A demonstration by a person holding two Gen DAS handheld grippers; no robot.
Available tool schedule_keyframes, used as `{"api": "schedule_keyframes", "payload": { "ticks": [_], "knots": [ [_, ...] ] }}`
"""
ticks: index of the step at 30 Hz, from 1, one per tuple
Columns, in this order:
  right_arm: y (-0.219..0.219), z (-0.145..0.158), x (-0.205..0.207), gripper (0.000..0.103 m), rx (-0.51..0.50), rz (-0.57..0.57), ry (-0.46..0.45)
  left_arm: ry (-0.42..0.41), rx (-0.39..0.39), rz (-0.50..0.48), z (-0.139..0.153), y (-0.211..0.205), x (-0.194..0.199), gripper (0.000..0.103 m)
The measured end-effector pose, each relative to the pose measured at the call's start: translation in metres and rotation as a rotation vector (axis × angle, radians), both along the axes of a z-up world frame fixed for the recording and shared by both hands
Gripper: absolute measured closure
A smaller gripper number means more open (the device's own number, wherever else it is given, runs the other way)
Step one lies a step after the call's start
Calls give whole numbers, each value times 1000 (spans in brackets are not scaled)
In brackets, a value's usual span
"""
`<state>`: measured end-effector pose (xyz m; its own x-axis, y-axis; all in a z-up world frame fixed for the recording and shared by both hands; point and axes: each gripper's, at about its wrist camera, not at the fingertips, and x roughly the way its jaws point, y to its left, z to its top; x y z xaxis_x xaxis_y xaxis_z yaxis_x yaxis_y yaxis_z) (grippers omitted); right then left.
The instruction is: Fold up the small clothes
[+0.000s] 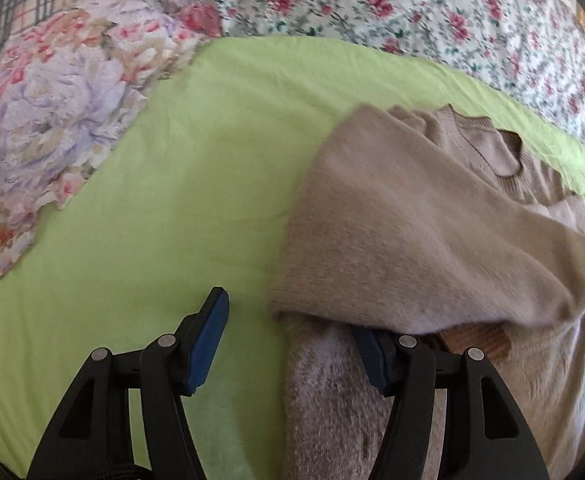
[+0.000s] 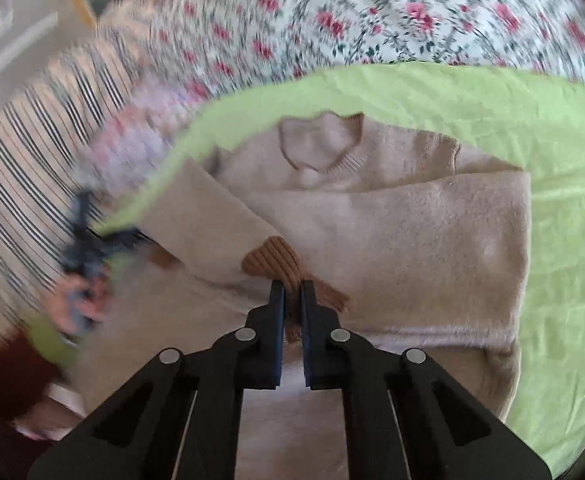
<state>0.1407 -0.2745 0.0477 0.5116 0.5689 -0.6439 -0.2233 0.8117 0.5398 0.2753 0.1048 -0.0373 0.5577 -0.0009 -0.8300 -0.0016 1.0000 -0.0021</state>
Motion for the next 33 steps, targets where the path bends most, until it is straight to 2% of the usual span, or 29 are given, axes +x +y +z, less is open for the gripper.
{"api": "schedule_keyframes", "payload": {
  "ticks": [3,5,6,10,13,14,15,16,17,18,19,20,22,24,26,30,33],
  "knots": [
    [-31,12,-3,97,177,-63,33,-30,16,66,6,4,-4,41],
    [-40,13,1,97,184,-104,63,-42,-4,92,8,7,-8,41],
    [-45,9,5,98,99,-146,92,-43,-10,97,8,7,-10,40],
    [-45,-18,22,98,-138,-221,187,-15,5,93,2,-2,-14,40],
    [-44,-34,30,98,-235,-272,235,-15,46,78,1,-12,-20,40],
    [-40,-36,32,97,-314,-299,254,-18,61,76,1,-14,-22,40],
    [-34,-33,32,97,-387,-324,248,-19,63,77,1,-14,-22,40],
    [-35,-30,32,96,-400,-336,232,-21,60,79,0,-14,-24,40],
    [-32,-23,33,95,-356,-332,197,-24,53,84,-1,-13,-25,40],
    [-24,-14,36,94,-266,-303,161,-25,40,91,-2,-11,-26,40],
    [-11,-6,43,79,-174,-251,131,-25,26,100,-3,-8,-26,40],
    [-3,-3,48,47,-129,-215,119,-28,12,111,-4,-7,-28,40],
    [31,0,69,16,-9,-88,96,-35,4,118,-3,-6,-29,40],
    [70,-5,98,16,120,33,109,-43,-3,120,-4,-5,-30,40],
    [106,-13,129,16,175,112,135,-47,-16,120,-5,-3,-30,39],
    [182,-39,210,16,205,233,201,-52,-52,117,-6,0,-30,39],
    [220,-70,235,16,130,308,326,-59,-86,120,-7,4,-31,38]
  ]
}}
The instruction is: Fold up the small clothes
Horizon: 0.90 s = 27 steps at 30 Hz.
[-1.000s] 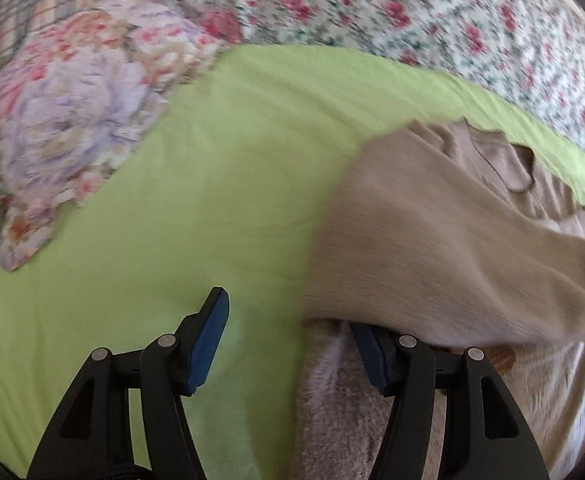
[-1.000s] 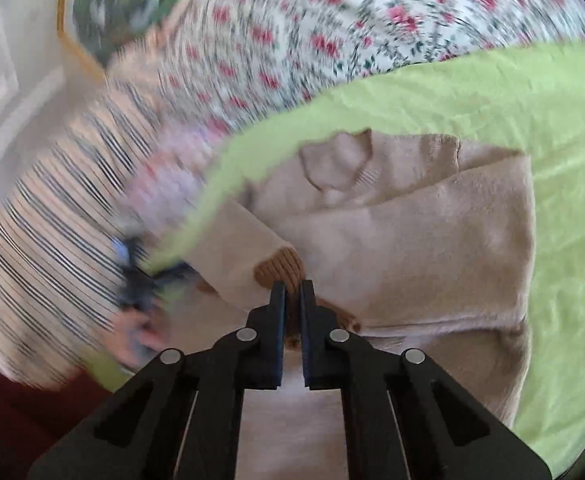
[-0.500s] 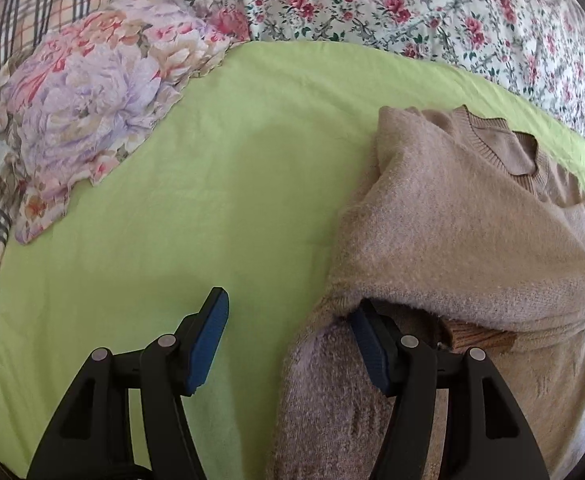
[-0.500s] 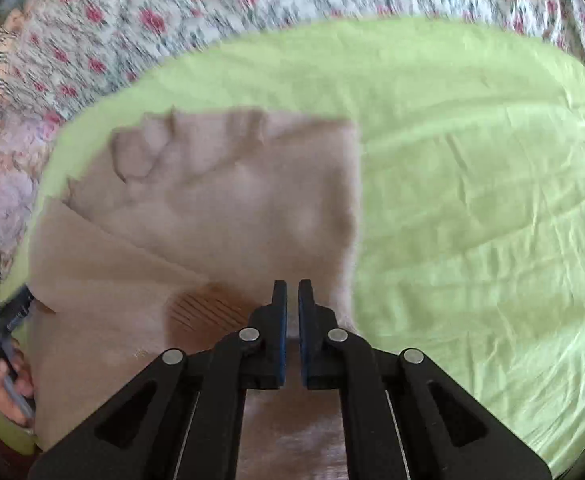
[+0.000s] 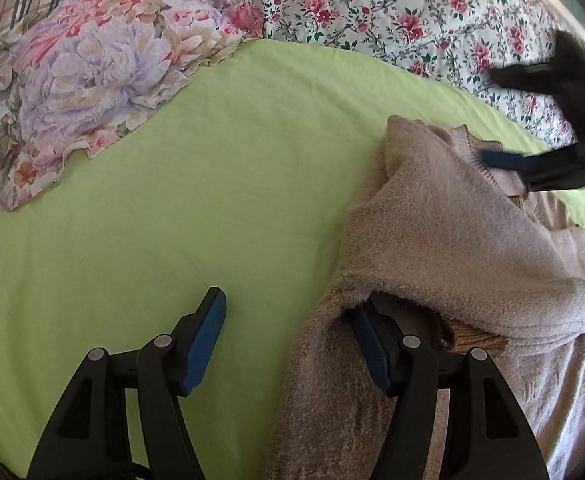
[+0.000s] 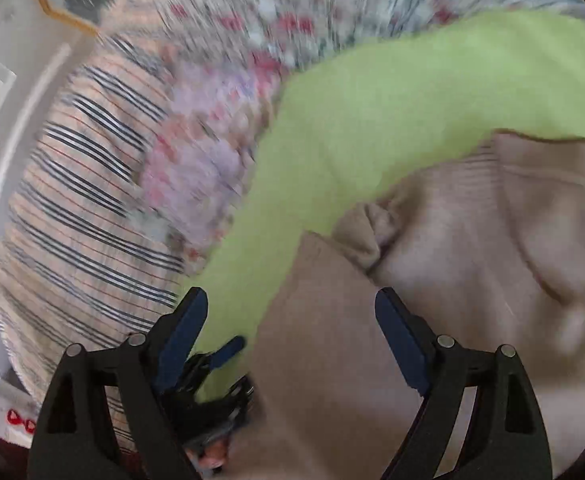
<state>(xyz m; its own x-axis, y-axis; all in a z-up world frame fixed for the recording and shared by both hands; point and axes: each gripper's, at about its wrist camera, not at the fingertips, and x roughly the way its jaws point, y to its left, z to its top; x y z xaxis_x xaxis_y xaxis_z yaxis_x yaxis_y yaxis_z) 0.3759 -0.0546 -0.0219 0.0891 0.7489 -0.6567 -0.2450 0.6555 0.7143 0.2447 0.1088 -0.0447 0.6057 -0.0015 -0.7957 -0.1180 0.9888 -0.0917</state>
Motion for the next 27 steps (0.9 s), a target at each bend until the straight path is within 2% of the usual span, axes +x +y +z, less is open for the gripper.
{"api": "schedule_keyframes", "payload": {
  "ticks": [1,3,4,7,8,10,12,16,18,20,22,24,26,27],
  "knots": [
    [7,-7,6,16,2,19,30,-6,-11,2,0,2,0,38],
    [32,-24,18,16,69,74,92,-22,-29,5,-1,3,-2,38],
    [36,-25,17,16,96,79,95,-28,-36,5,-1,4,-3,38],
    [57,-27,37,16,269,68,88,-50,-79,5,-1,8,-5,37],
    [63,-26,42,16,271,56,77,-52,-94,6,-1,10,-5,37],
    [72,-24,50,16,159,27,32,-54,-121,5,-1,13,-5,36],
    [73,-17,44,16,57,48,-23,-59,-149,3,-2,15,-6,36],
    [42,6,15,16,-85,64,-132,-63,-166,2,-2,16,-7,35],
    [20,6,3,16,-153,33,-121,-63,-160,3,-2,15,-6,35],
    [11,-1,5,16,-172,28,-94,-63,-157,5,-2,13,-6,35],
    [10,-11,7,16,-102,58,-28,-63,-155,6,-1,13,-7,35],
    [31,-24,10,16,-15,116,47,-64,-153,6,-1,12,-7,35],
    [50,-31,10,16,45,142,79,-65,-154,6,-1,12,-6,35],
    [63,-36,15,16,124,141,99,-65,-155,6,-1,12,-7,35]
  ]
}}
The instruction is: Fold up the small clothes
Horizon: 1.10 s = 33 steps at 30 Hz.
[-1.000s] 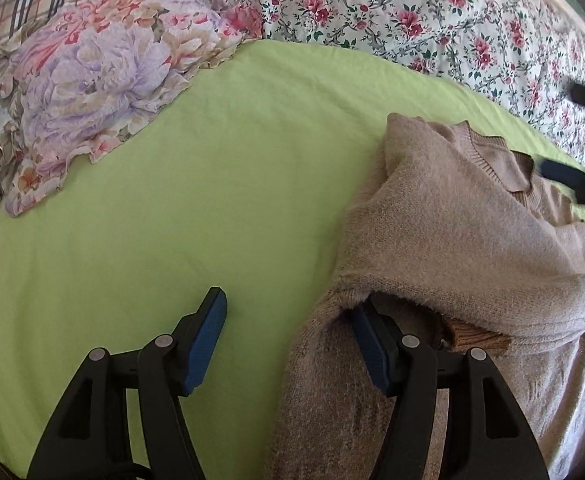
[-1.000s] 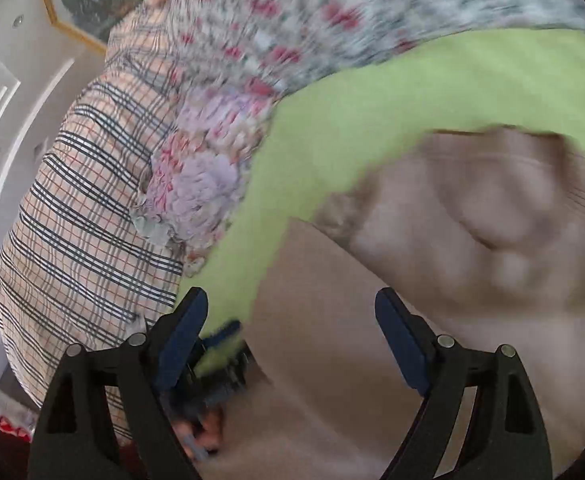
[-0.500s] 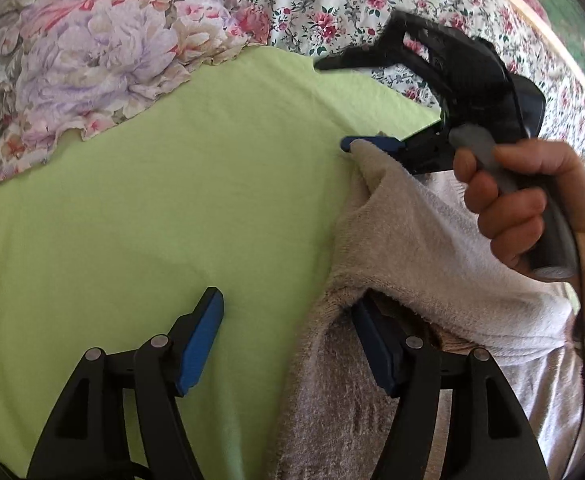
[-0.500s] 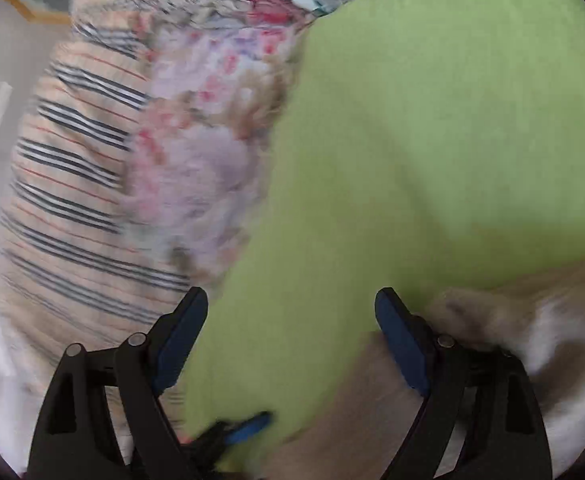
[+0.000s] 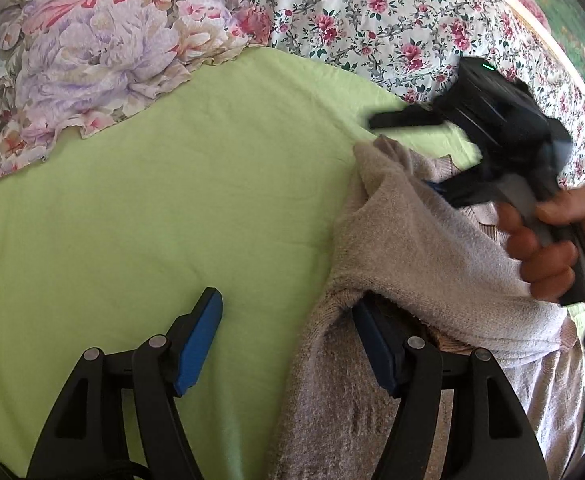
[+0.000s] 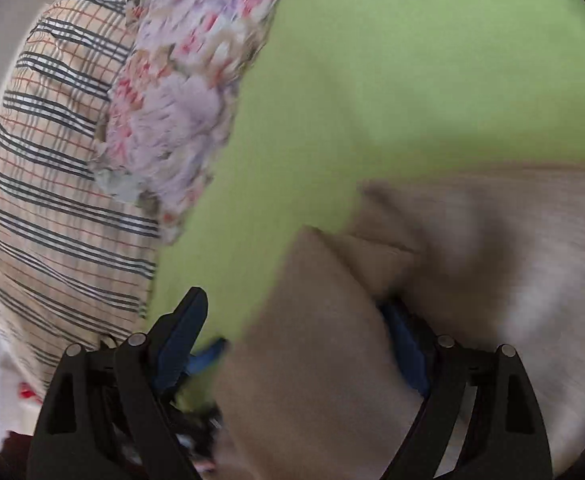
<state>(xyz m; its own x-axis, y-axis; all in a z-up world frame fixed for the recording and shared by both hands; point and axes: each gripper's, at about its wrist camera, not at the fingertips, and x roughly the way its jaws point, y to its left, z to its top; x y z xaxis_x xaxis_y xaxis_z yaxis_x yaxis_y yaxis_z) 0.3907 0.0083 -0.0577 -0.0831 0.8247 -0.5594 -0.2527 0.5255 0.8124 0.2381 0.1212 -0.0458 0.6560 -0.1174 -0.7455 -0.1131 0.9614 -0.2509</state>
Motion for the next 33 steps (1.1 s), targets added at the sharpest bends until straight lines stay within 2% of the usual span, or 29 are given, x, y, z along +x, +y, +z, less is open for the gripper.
{"api": "schedule_keyframes", "payload": {
  "ticks": [3,5,8,9,12,15,19,24,27,30,33],
  "knots": [
    [20,2,10,16,179,-37,13,-1,-1,0,0,0,0,35],
    [28,5,15,15,192,-74,-7,0,-8,-3,-1,1,1,34],
    [10,7,13,15,226,-179,-38,-4,-34,-8,0,5,1,33],
    [-4,12,12,15,199,-219,-66,-2,-42,-11,0,7,2,33],
    [-51,29,1,15,16,-287,-134,10,-96,-50,5,11,3,32],
    [-97,50,-20,15,-57,-310,-201,21,-146,-110,17,14,7,32],
    [-182,72,-75,15,-139,-412,-261,35,-120,-142,31,14,29,32],
    [-274,83,-162,16,-245,-570,-291,102,-64,-180,24,8,70,32],
    [-309,80,-203,17,-307,-638,-279,128,-20,-192,17,3,90,32],
    [-324,71,-232,21,-313,-666,-257,148,23,-181,6,-1,102,32],
    [-323,56,-241,34,-337,-664,-221,161,65,-162,-4,-7,109,30]
  ]
}}
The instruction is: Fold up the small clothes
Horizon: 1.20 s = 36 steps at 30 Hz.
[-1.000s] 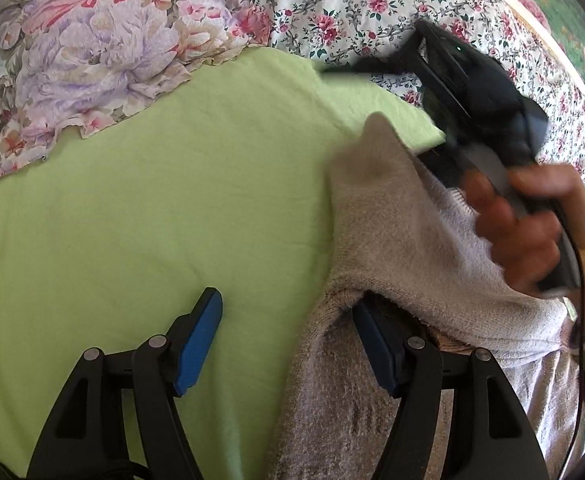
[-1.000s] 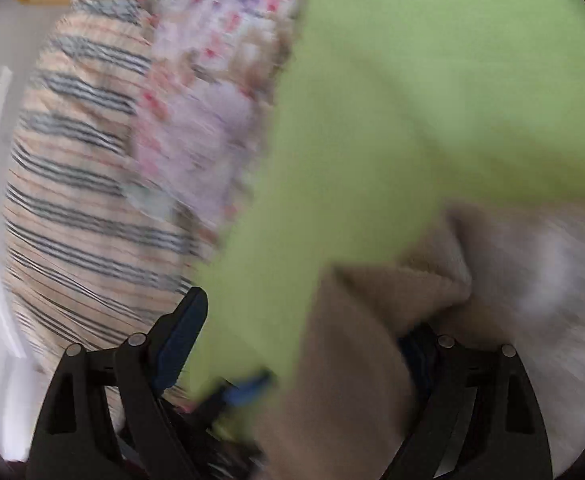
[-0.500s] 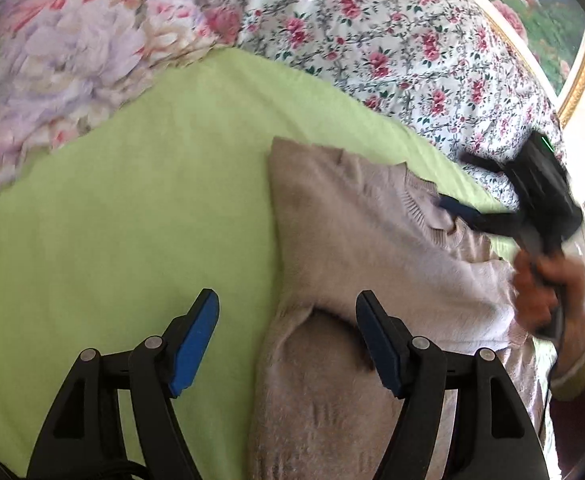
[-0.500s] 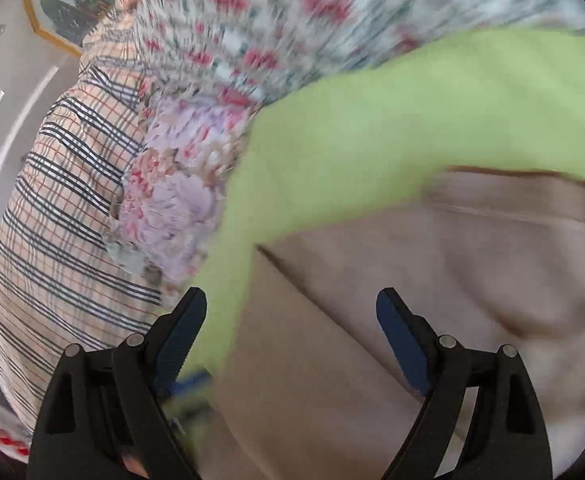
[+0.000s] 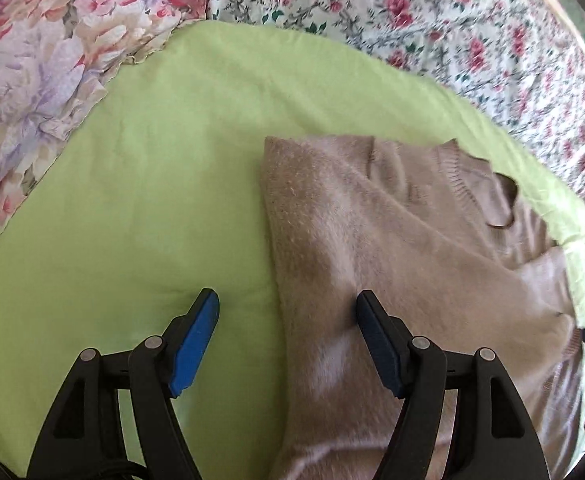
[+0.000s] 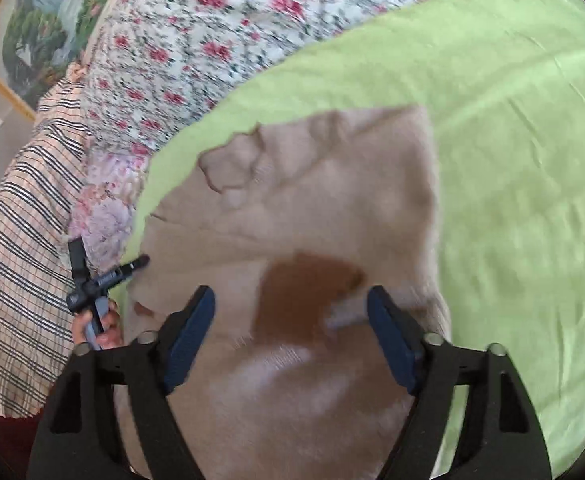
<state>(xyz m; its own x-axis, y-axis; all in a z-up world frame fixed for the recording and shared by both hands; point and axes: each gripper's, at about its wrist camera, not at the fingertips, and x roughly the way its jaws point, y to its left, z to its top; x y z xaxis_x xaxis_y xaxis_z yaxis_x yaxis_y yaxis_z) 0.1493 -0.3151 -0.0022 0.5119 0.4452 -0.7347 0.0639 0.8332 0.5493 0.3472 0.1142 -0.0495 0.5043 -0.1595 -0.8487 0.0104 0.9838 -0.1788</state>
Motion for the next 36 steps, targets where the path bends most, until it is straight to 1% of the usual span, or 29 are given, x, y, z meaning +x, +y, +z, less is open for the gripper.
{"api": "schedule_keyframes", "payload": {
  "ticks": [2,3,4,5,6,7,9,10,11,13,15,17,18,20,22,23,24,26,27,28,30,31,33,34,35,36],
  "knots": [
    [11,-7,1,53,-18,29,16,-7,61,6,-3,-8,2,30],
    [15,-8,1,59,-33,47,17,-10,86,7,-3,-12,2,30],
    [22,-8,2,79,-60,62,16,-14,112,8,-3,-16,2,30],
    [29,-3,4,98,-108,70,10,-20,140,6,-2,-19,2,30],
    [34,9,4,98,-153,73,-27,-28,167,4,-1,-22,1,30],
    [37,29,0,98,-168,74,-107,-33,184,5,-1,-24,1,30],
    [38,57,-10,98,-188,65,-210,-45,217,14,1,-26,-2,31],
    [37,64,-9,98,-226,48,-216,-49,229,20,0,-26,-2,31],
    [37,63,-6,98,-267,40,-200,-51,236,32,-1,-26,-3,31],
    [35,43,3,98,-325,51,-119,-51,231,48,0,-25,-2,31],
    [30,12,11,98,-347,48,-17,-50,234,63,0,-23,-5,31],
    [28,-3,13,99,-366,46,30,-49,247,70,1,-23,-8,31],
    [27,-7,12,99,-362,38,37,-45,253,72,1,-24,-10,31],
    [23,-6,11,98,-342,13,66,-38,242,64,5,-23,-17,32],
    [19,6,5,95,-368,-51,64,-32,222,53,12,-22,-25,34],
    [19,15,2,95,-383,-77,42,-33,212,43,15,-21,-30,34],
    [20,28,-1,95,-357,-83,-11,-39,199,33,18,-21,-35,34],
    [31,39,-2,95,-281,-45,-71,-46,186,22,22,-21,-43,34],
    [43,42,4,95,-247,3,-91,-44,183,15,23,-23,-47,34],
    [51,40,9,94,-236,30,-91,-37,187,7,22,-26,-48,34],
    [70,26,25,94,-212,95,-63,-21,248,6,15,-34,-50,33],
    [71,17,31,94,-219,100,-38,-12,274,10,11,-35,-50,33],
    [68,-11,43,94,-287,74,74,9,281,-2,3,-35,-52,32],
    [65,-17,46,94,-323,54,99,11,286,-6,1,-34,-53,31],
    [53,-24,44,99,-324,20,108,10,286,-16,1,-32,-56,31],
    [43,-23,38,99,-259,-13,98,12,282,-18,1,-29,-57,31]
  ]
}}
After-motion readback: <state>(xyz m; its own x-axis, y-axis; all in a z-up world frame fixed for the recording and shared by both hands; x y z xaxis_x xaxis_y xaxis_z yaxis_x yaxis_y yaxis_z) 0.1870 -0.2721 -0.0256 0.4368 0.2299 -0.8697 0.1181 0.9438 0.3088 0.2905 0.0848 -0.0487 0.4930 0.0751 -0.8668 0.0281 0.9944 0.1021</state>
